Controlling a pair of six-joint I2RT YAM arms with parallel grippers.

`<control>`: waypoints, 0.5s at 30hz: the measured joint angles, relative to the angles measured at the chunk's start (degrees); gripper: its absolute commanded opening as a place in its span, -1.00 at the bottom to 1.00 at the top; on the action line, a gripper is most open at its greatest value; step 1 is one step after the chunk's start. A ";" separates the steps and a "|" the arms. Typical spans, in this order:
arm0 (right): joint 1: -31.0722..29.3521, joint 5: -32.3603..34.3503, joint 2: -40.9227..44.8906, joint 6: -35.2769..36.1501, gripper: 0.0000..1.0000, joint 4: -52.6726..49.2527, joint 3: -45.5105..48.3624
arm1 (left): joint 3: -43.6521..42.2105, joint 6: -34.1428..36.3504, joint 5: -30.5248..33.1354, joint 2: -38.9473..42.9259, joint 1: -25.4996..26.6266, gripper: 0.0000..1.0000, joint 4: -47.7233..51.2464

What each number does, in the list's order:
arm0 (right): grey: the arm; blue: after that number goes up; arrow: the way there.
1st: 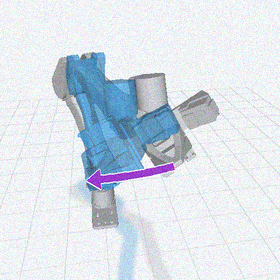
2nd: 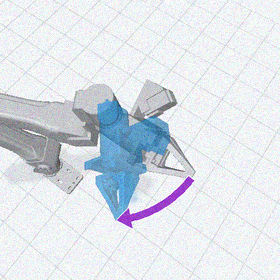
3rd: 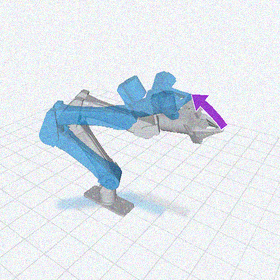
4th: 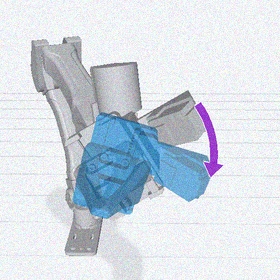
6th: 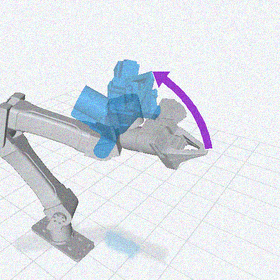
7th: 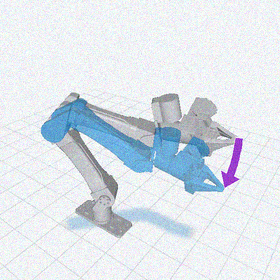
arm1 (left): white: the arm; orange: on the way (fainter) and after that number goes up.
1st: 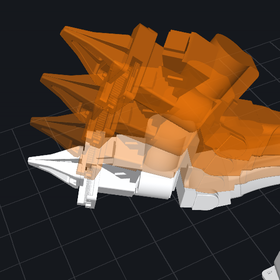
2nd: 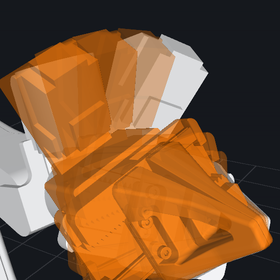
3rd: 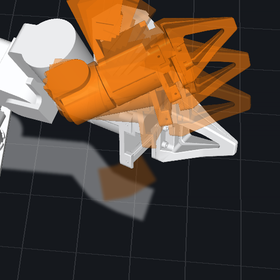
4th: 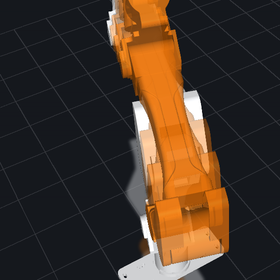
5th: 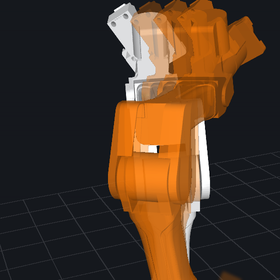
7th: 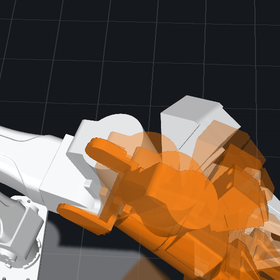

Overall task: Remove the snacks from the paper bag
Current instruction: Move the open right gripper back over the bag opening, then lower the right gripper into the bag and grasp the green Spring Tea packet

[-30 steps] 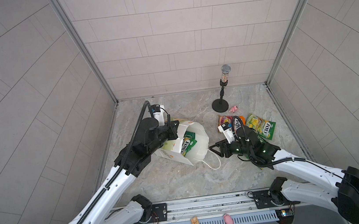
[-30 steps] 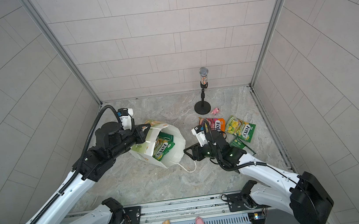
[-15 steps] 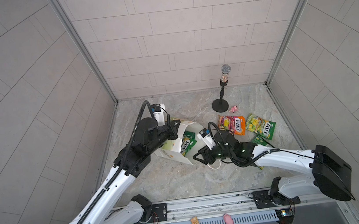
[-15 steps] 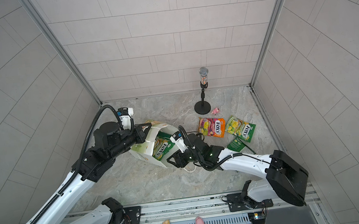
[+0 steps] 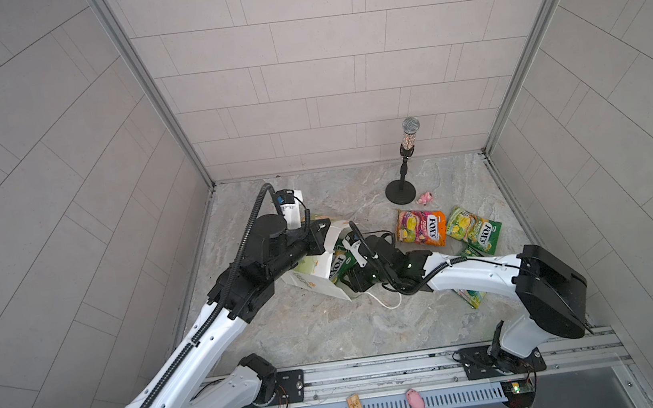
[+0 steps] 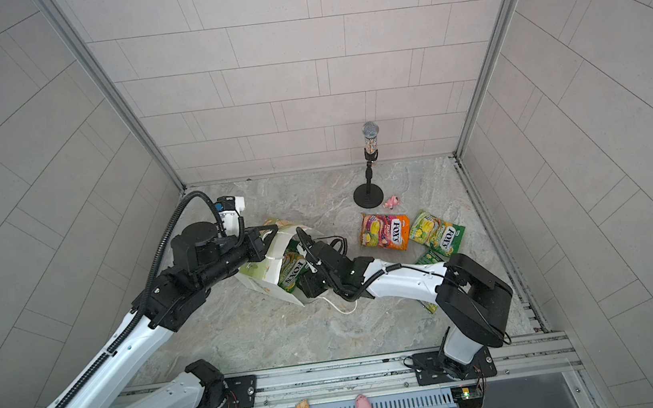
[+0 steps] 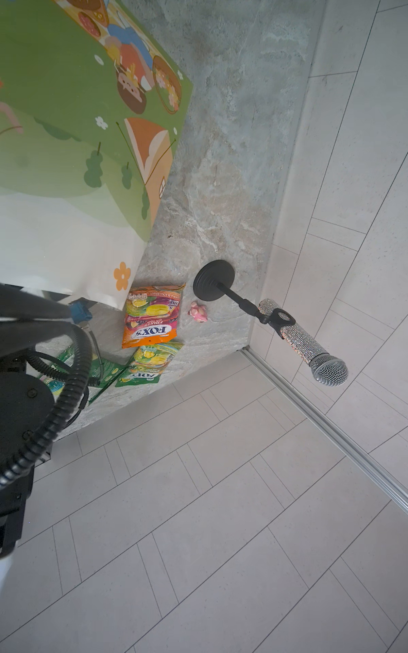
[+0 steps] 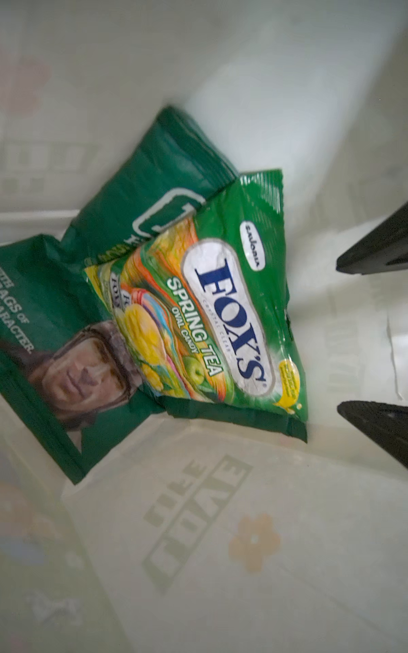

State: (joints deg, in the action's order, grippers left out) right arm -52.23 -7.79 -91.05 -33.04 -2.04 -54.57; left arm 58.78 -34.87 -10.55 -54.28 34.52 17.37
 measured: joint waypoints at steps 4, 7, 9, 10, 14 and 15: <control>-0.09 2.56 -1.36 -2.03 0.24 -2.10 -1.51 | 0.00 0.02 -0.24 -0.02 0.00 -1.00 -0.02; -0.22 3.89 -3.15 -3.89 0.26 -4.44 -3.28 | 0.00 0.02 -0.50 -0.02 0.00 -1.00 -0.02; -0.24 4.24 -4.39 -5.35 0.26 -5.77 -4.59 | 0.00 0.02 -0.61 -0.04 0.00 -1.00 -0.04; -0.24 4.28 -4.98 -6.23 0.26 -5.99 -5.14 | 0.00 0.02 -0.66 -0.04 0.00 -1.00 -0.07; -0.26 4.22 -6.36 -9.38 0.26 -5.92 -5.84 | 0.00 0.00 -0.85 -0.11 0.00 -1.00 -0.39; -0.28 4.22 -6.56 -10.29 0.26 -5.84 -5.84 | 0.00 0.02 -0.92 -0.15 0.00 -1.00 -0.46</control>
State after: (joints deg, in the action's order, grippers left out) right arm -52.51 -3.57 -97.60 -43.33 -7.88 -60.40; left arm 58.78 -34.85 -11.46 -54.43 34.52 16.91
